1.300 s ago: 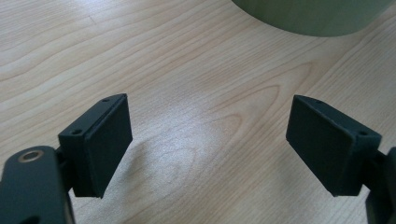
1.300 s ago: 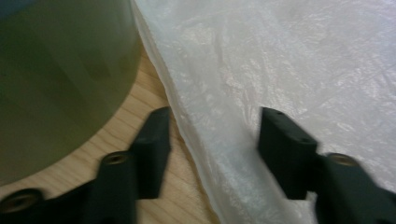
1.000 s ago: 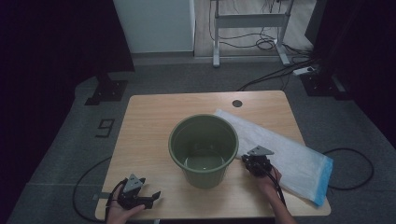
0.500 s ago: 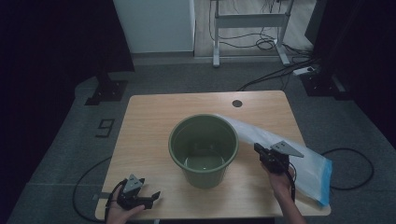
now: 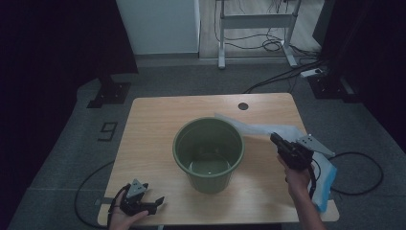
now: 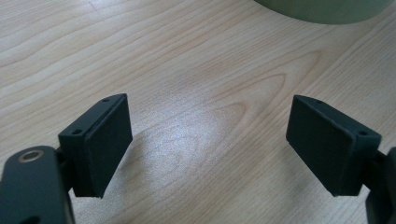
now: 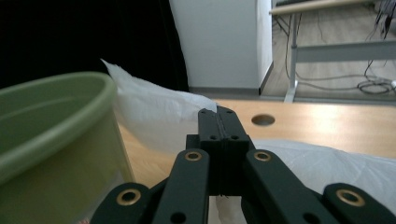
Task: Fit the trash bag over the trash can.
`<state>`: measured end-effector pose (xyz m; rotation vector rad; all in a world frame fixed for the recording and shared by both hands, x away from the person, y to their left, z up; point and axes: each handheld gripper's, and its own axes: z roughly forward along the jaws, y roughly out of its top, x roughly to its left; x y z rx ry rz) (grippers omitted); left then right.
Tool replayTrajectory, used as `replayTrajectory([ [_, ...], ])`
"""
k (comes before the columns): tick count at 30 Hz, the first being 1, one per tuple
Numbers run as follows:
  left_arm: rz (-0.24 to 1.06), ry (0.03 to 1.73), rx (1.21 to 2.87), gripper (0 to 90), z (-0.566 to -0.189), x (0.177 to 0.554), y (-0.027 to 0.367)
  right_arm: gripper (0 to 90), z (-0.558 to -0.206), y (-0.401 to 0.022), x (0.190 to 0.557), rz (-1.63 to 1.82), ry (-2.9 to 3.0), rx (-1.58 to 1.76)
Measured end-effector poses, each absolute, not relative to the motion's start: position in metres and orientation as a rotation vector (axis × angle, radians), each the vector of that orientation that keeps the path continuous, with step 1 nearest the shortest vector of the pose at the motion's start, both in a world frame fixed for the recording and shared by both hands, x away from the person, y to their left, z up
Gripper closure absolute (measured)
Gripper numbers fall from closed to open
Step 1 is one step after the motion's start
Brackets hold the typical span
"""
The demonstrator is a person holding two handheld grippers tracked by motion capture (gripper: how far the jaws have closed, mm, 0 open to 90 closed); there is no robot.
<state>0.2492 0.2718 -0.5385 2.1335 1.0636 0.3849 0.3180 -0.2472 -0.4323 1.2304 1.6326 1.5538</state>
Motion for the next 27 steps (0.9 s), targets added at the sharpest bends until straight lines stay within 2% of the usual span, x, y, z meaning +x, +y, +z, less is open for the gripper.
replayTrajectory([
  [27, 0.374, 1.068, 2.140, 14.2, -0.541, 0.250, 0.271, 88.8, -0.363, -0.263, 0.288, 1.658, 1.442, 1.131],
])
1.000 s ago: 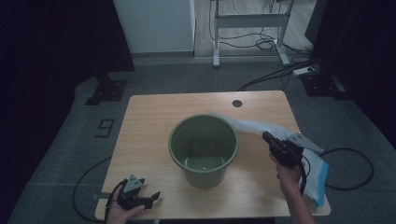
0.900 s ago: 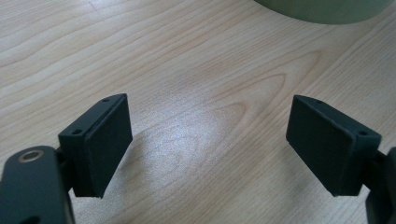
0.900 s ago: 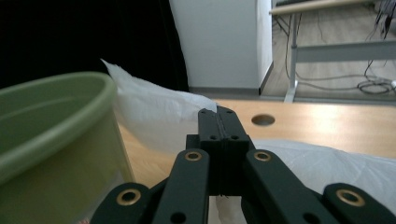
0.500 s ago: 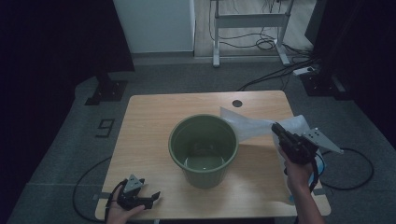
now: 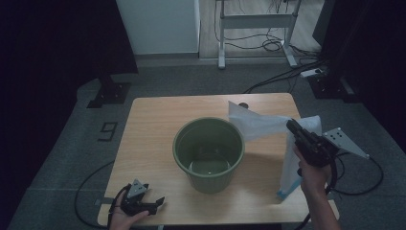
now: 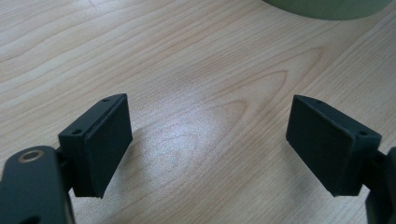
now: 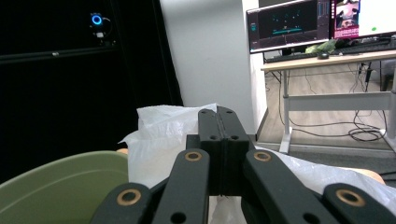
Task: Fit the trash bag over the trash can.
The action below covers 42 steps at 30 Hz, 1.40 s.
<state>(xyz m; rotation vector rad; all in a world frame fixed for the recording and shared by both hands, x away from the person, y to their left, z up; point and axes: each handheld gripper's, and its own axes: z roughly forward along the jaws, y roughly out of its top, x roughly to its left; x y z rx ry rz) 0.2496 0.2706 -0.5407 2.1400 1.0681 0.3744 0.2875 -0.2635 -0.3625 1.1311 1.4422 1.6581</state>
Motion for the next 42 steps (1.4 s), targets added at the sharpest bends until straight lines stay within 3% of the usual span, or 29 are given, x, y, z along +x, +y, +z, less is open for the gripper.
replayTrajectory([
  [26, 0.368, 1.074, 2.140, 14.2, -0.543, 0.251, 0.271, 88.8, -0.300, -0.251, 0.269, 1.747, 1.369, 0.974],
  [42, 0.365, 1.074, 2.141, 14.2, -0.543, 0.251, 0.272, 88.8, -0.281, -0.230, 0.263, 1.810, 1.390, 0.901],
])
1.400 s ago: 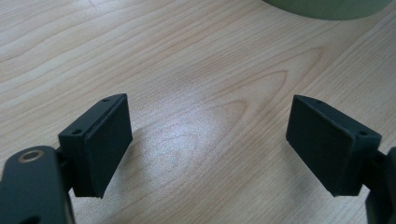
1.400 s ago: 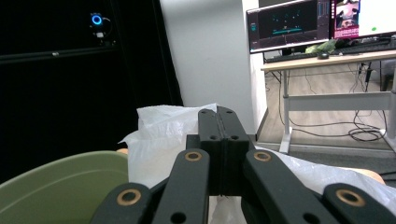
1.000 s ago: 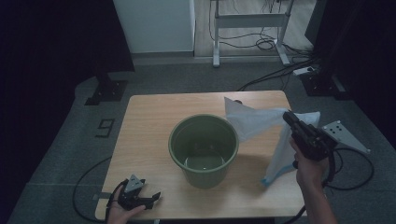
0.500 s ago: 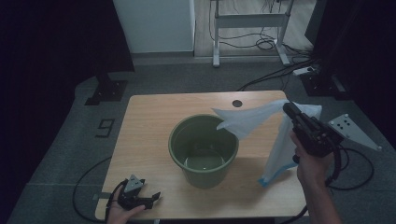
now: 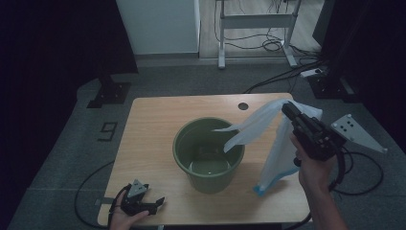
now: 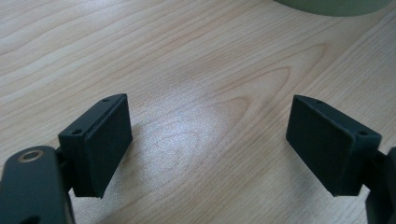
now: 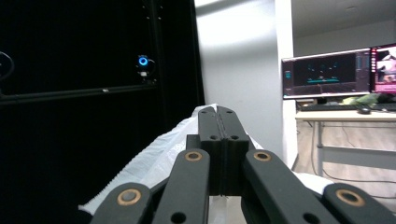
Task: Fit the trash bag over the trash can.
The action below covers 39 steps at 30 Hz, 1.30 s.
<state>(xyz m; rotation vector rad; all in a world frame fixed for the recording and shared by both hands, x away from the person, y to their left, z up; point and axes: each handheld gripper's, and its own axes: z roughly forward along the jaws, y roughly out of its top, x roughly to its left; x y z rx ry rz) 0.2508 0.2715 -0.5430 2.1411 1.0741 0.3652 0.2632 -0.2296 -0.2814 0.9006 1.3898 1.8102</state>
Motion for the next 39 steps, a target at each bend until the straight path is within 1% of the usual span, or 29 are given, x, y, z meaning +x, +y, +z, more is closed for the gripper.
replayTrajectory([
  [14, 0.361, 1.075, 2.137, 14.2, -0.543, 0.251, 0.273, 88.9, -0.258, -0.211, 0.252, 1.843, 1.378, 0.815],
  [21, 0.359, 1.077, 2.139, 14.2, -0.543, 0.251, 0.273, 88.9, -0.254, -0.200, 0.248, 1.853, 1.401, 0.769],
  [24, 0.359, 1.077, 2.137, 14.2, -0.543, 0.251, 0.273, 88.9, -0.260, -0.193, 0.249, 1.830, 1.427, 0.763],
  [33, 0.361, 1.078, 2.146, 14.2, -0.544, 0.252, 0.273, 88.8, -0.303, -0.180, 0.265, 1.798, 1.505, 0.841],
  [39, 0.361, 1.077, 2.150, 14.2, -0.545, 0.252, 0.273, 88.8, -0.318, -0.177, 0.268, 1.778, 1.525, 0.861],
])
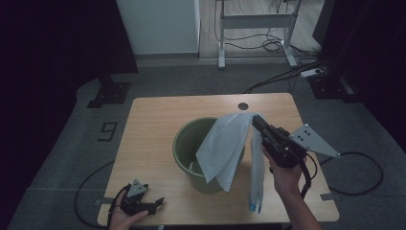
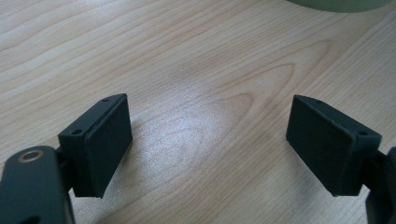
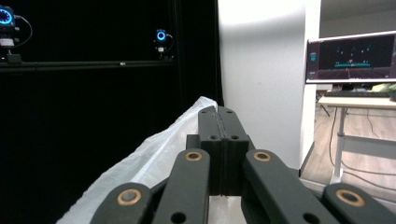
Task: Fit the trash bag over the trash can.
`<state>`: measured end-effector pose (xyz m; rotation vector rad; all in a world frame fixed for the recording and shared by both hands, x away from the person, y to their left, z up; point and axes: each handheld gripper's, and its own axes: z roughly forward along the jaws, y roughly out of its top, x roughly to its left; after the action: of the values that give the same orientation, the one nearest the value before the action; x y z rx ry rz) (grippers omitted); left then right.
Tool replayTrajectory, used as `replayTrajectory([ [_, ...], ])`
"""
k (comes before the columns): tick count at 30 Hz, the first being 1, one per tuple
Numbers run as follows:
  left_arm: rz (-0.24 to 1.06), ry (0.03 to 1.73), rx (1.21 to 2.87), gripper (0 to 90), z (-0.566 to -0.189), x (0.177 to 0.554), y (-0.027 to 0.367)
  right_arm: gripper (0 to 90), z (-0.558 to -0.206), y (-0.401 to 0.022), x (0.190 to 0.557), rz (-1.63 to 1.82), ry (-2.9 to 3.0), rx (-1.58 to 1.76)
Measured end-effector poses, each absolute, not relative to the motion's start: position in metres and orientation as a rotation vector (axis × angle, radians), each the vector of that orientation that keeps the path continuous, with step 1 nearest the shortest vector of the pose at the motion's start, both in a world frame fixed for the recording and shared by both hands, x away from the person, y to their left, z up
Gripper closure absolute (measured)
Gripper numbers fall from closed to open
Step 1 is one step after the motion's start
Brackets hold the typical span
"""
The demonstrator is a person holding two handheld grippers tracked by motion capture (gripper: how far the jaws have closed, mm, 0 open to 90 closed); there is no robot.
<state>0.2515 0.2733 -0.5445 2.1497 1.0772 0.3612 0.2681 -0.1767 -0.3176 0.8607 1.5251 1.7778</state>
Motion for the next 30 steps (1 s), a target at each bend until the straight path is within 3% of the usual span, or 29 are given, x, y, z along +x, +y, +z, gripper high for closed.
replayTrajectory([
  [30, 0.388, 1.069, 2.109, 14.2, -0.535, 0.249, 0.274, 88.8, -0.402, -0.119, 0.250, 1.687, 1.827, 0.820],
])
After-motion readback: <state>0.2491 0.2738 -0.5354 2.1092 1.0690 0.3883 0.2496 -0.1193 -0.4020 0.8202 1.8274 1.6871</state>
